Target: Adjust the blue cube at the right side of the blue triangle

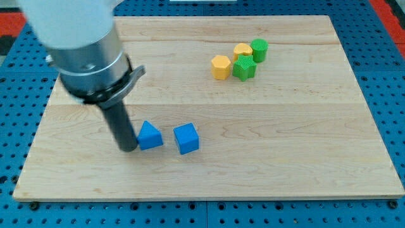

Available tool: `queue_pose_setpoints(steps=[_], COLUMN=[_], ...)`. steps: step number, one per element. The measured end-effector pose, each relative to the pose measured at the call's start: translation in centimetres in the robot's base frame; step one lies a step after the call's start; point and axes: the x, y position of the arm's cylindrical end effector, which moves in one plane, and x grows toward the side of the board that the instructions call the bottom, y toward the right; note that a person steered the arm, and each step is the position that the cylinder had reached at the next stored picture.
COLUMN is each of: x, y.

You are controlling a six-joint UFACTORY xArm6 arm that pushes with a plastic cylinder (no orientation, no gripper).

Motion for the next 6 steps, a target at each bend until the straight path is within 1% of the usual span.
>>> queue_pose_setpoints(steps=[1,2,3,4,5,6], x=[-2.6,1.4,4.9,4.9,4.0,3.1], y=[1.6,1.2,6.6,13.4,12.4,6.2])
